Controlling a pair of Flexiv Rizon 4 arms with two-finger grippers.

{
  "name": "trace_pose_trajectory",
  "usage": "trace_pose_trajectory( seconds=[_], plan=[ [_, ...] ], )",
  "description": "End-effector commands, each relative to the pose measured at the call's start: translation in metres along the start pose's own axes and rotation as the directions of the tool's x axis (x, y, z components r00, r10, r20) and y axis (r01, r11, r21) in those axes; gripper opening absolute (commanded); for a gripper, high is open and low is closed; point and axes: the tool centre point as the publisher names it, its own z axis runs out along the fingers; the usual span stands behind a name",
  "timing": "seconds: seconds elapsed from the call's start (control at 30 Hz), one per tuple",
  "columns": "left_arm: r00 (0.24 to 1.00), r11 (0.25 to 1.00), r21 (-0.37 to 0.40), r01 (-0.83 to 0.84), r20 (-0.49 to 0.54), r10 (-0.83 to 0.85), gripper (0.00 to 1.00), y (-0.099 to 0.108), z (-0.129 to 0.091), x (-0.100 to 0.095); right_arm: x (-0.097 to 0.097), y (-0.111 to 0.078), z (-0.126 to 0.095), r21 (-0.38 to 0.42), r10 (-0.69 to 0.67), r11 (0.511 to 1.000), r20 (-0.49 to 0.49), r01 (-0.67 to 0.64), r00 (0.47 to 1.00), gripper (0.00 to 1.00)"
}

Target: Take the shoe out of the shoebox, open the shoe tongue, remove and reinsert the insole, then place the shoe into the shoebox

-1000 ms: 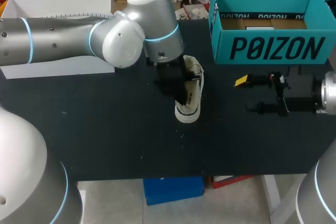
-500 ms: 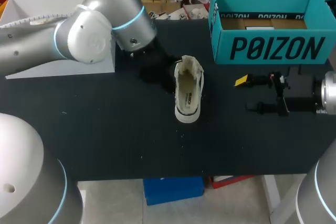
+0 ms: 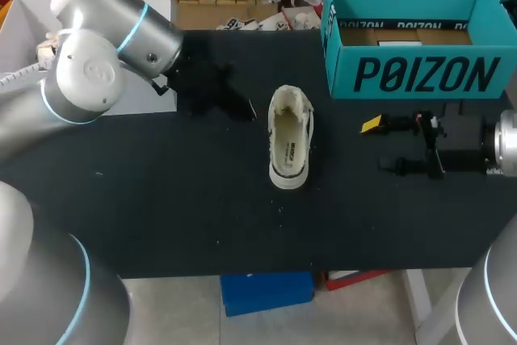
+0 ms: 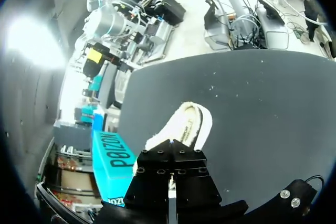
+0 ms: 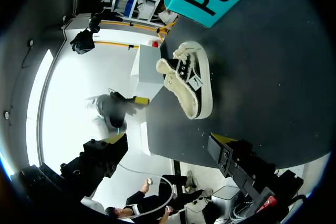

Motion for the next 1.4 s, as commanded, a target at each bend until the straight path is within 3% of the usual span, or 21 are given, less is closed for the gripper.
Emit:
trace_pose_trajectory(
  seconds=[0.03,0.63,1.1,1.4],
  plan=[
    [0.804,0.981,0.005,0.193,0.573,-0.161,0.0,0.014,0.0,0.003,0.0,0.001,0.001,0.0,0.001,1.0,0.002,-0.001,1.0,1.0],
    [0.789,0.963,-0.062,0.262,0.588,-0.176,0.0,0.09,0.014,-0.035,0.0,0.001,0.001,0.0,0.001,1.0,0.002,-0.001,1.0,1.0],
    [0.846,0.959,-0.094,0.269,0.5,-0.189,0.0,0.118,0.032,-0.045,0.0,0.001,0.001,0.0,0.001,1.0,0.002,-0.001,1.0,1.0],
    [0.909,0.972,-0.072,0.224,0.375,-0.182,0.0,0.115,0.056,-0.044,0.0,0.001,0.001,0.0,0.001,1.0,0.002,-0.001,1.0,1.0]
  ],
)
